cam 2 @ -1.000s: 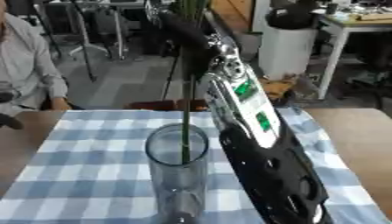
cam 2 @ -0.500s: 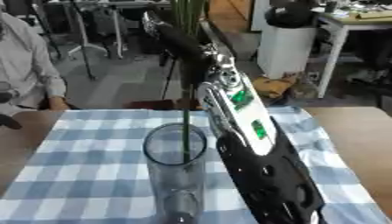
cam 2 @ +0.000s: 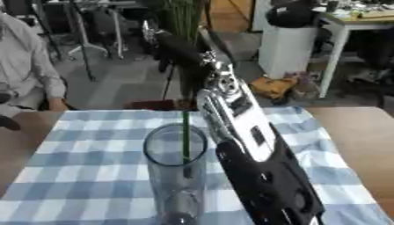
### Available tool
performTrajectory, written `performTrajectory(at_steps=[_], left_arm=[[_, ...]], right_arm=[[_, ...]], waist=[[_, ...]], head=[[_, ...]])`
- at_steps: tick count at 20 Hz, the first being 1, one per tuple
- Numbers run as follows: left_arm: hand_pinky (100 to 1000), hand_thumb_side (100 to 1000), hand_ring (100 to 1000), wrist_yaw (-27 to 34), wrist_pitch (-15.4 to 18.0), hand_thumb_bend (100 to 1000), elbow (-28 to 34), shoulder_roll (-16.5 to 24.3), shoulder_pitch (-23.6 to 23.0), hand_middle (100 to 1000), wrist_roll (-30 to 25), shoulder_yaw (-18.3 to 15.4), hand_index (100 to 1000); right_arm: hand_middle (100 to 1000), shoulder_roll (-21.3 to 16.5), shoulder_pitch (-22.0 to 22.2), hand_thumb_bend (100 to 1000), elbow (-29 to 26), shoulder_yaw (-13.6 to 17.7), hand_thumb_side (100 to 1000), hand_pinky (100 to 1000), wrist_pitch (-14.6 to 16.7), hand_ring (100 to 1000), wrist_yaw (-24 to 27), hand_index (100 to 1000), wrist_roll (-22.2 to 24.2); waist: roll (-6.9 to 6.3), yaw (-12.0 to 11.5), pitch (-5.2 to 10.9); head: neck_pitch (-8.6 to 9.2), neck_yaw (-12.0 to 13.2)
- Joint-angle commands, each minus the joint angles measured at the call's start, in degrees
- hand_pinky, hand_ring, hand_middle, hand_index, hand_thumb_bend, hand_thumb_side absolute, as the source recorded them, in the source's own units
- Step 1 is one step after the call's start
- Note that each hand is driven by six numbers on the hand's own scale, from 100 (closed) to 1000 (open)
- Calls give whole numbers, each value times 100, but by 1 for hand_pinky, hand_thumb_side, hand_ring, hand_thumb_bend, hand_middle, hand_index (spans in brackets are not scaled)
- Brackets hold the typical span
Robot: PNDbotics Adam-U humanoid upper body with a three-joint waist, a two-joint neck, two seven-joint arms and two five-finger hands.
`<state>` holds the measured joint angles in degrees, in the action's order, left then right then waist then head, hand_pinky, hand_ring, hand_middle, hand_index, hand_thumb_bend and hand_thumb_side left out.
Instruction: Arrange flowers into the vase.
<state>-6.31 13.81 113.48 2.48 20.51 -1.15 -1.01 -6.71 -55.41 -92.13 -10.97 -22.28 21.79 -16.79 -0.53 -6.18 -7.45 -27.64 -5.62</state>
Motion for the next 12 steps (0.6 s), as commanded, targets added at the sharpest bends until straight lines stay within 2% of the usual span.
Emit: performTrajectory(at_steps=[1,6,10,12], left_arm=[[482,1000,729,-15,-1,100,111,-4,46,769,17,-44,853],[482,1000,729,-17,-4,100,111,-6,51,770,14,-42,853],[482,1000,728,-21,-11,100,111,-7,55,770,13,-41,853],[482,1000,728,-24,-15,100,111,-8,57,770,13,-41,853]], right_arm=[[100,6,-63,100,-88,1,158,284,56,386,-93,100,32],[100,-8,-40,100,-70,-19,168,418,130,597,-213,100,87],[104,-28,-34,100,-57,-41,179,467,178,675,-354,109,178],[137,-38,-27,100,-58,-50,188,504,201,724,-448,135,238]], waist=[[-10,6,61],[-14,11,59],[-20,16,68],[-21,18,73]], head=[[31,2],[34,3],[42,8],[49,9]])
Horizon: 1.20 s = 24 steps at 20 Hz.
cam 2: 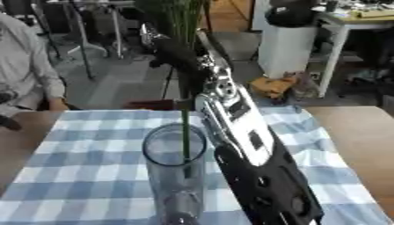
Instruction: Arrange flowers into the vase.
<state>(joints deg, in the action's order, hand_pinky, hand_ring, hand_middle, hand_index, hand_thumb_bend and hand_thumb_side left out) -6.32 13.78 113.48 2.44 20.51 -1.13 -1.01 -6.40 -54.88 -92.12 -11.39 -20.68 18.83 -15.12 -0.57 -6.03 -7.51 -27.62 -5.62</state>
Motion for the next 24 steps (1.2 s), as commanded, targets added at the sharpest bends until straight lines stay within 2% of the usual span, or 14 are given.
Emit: performTrajectory(at_steps=[1,5,7,12,20,24], left_arm=[[482,1000,728,-24,-12,100,111,-4,59,770,10,-39,853],[482,1000,728,-28,-17,100,111,-2,62,770,10,-39,853],[482,1000,728,-29,-19,100,111,-2,61,770,11,-39,853],[482,1000,727,-30,-25,100,111,-3,54,770,13,-41,853],[482,1000,728,-29,-38,100,111,-3,41,770,10,-43,853],[481,1000,728,-31,-46,100,111,-3,36,770,8,-44,853]], right_arm=[[148,-77,-75,100,-58,-13,192,516,54,737,-213,145,106],[184,-99,-53,100,-36,-26,198,559,100,770,-455,196,260],[212,-107,-43,100,-31,-51,195,584,121,801,-549,279,401],[216,-111,-9,135,-22,-29,219,590,166,808,-750,293,675],[215,-151,12,166,-27,-23,234,589,84,818,-973,306,824],[225,-192,38,212,-100,-36,255,608,117,830,-990,316,835]], waist=[[-18,4,82],[-17,11,92],[-16,11,95],[-19,9,93],[-20,21,91],[-19,27,91]], head=[[51,12],[63,21],[67,25],[71,29],[60,39],[61,40]])
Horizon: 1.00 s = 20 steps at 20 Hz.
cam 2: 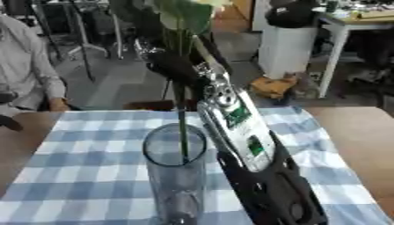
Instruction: Arrange flowers into the vase.
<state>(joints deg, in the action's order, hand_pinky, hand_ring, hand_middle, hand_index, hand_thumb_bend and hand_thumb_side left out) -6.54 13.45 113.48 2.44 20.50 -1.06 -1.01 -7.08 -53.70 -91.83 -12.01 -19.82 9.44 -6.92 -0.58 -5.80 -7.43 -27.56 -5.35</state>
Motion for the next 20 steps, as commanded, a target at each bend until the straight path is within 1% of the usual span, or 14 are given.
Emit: performTrajectory(at_steps=[1,3,5,11,20], left_arm=[[481,1000,728,-8,-16,100,111,-2,35,770,1,-43,853],[481,1000,728,-7,-19,100,111,-2,33,770,-2,-42,853],[481,1000,728,-7,-23,100,111,-2,29,770,-4,-41,853],[481,1000,728,-9,-27,100,111,1,24,770,-4,-43,853],[482,1000,729,-13,-30,100,111,6,19,770,4,-47,853]], right_arm=[[226,-141,-74,251,-144,19,274,611,59,831,-76,324,13],[230,-163,-57,290,-150,9,298,616,119,836,-122,333,16],[235,-186,-34,307,-137,2,311,620,166,841,-165,351,32],[242,-281,18,351,-62,-26,347,642,213,861,-370,366,222],[255,-397,60,375,-29,-50,372,681,158,894,-734,383,622]], waist=[[-17,6,84],[-17,8,83],[-17,11,83],[-11,20,85],[-11,34,84]], head=[[58,14],[60,16],[62,22],[68,30],[76,37]])
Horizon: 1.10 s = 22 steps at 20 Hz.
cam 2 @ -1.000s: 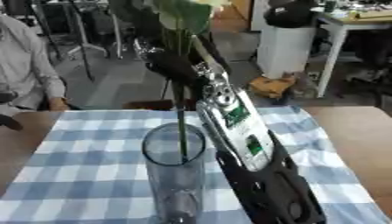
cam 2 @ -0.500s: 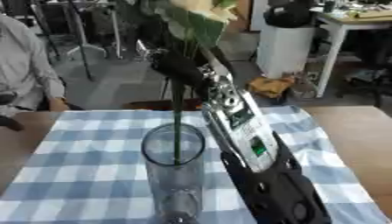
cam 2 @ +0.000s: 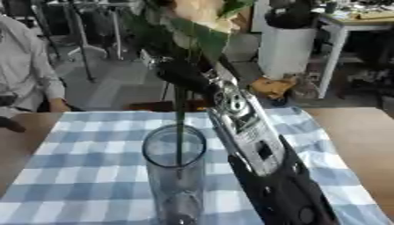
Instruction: Arrange flowers into the vase.
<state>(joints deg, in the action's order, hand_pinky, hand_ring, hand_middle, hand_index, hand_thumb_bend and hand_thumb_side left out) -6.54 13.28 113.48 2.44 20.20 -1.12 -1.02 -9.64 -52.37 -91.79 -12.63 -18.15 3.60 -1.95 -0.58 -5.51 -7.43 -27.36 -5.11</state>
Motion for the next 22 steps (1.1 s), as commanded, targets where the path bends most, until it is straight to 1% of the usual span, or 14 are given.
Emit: performTrajectory(at_steps=[1,10,22], left_arm=[[482,1000,729,-14,-13,100,111,7,49,770,11,-48,853],[483,1000,729,-24,-14,100,111,11,62,770,23,-53,853],[483,1000,730,-35,-21,100,111,10,71,770,25,-52,853]], right_arm=[[258,-156,-68,378,-31,10,375,689,-15,899,-211,387,182],[272,-237,-3,386,-22,24,379,718,18,922,-655,404,580],[293,-336,87,410,-56,-1,396,748,101,942,-899,429,828]], waist=[[-12,7,84],[-20,15,83],[-21,22,74]], head=[[55,13],[72,21],[96,33]])
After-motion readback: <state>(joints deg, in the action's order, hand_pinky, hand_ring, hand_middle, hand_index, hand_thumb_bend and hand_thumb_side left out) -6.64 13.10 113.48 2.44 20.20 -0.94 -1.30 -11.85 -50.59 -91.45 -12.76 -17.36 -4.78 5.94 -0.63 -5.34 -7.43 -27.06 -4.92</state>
